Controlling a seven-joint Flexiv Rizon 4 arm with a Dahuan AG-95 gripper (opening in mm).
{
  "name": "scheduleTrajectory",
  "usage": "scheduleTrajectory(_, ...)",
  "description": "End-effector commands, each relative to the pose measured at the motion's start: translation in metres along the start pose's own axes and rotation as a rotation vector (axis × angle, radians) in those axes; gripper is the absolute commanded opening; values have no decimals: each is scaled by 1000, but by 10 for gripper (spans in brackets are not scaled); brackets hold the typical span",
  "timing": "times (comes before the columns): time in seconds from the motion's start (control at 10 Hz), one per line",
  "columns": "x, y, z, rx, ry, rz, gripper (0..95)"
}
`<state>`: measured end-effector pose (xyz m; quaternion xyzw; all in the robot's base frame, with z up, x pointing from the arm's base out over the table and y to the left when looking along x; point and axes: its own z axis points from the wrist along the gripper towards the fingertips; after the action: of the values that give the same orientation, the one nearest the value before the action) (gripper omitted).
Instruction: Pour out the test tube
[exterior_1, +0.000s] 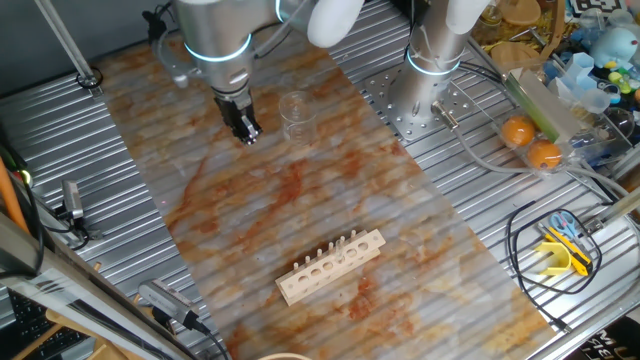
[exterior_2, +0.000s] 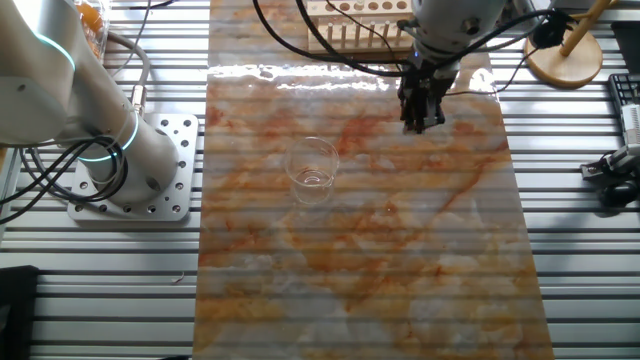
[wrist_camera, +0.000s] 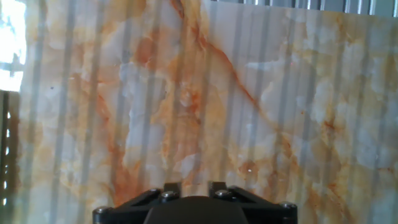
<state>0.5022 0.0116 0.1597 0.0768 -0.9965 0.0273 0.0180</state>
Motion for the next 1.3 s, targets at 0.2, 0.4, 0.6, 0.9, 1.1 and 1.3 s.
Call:
scheduleTrajectory(0.2,-6,12,6,4,-14,-61,0)
scheduleTrajectory(0.4,-7,22,6,3,-26,-115,0)
scheduleTrajectory(0.6,-4,34,4,5,-49,-215,0)
scheduleTrajectory(0.9,-2,52,2,-38,-89,-451,0)
scheduleTrajectory(1.1,-1,57,2,-54,-99,-608,0)
scheduleTrajectory(1.3,-2,69,4,-47,-96,-696,0)
